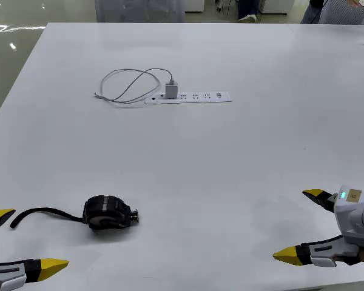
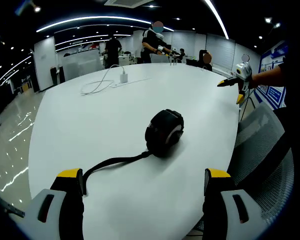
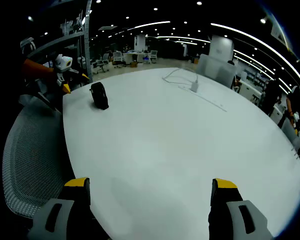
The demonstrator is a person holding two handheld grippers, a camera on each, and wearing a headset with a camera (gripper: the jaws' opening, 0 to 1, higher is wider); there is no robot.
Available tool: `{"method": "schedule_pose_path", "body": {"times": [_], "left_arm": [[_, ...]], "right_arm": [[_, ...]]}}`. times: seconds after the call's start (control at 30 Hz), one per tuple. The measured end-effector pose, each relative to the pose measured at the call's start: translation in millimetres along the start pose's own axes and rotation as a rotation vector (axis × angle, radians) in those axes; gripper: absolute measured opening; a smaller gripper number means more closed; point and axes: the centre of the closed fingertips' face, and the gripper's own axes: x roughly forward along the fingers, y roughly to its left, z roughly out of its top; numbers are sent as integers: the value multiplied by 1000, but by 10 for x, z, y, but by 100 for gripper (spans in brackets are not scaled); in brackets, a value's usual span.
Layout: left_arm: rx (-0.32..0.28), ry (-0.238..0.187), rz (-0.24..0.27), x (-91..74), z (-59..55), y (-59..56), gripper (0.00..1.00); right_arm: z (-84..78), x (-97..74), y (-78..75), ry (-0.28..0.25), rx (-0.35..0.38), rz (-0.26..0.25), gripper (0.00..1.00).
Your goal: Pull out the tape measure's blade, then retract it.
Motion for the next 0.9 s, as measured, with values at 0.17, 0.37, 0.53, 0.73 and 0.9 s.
{"method": "schedule_pose_path", "body": {"times": [0.17,0.37,0.53,0.73,0.9], "left_arm": [[7,6,-7,-5,-8,-28,99],[7,12,-13,-10,-29,-34,99],[9,9,-11,-9,-19,-22,99],[15,9,-21,-7,-18,-38,99],[29,4,-40,11,23,-55,99]], "right_arm": [[-43,-1,-4,8,3,0,99],[-46,-21,-28,1,6,-8,99],[-77,-19,-28,2,3,0,99],[-89,-24,-28,2,6,1,99],[-83,-22,-22,3,26,6,99]]}}
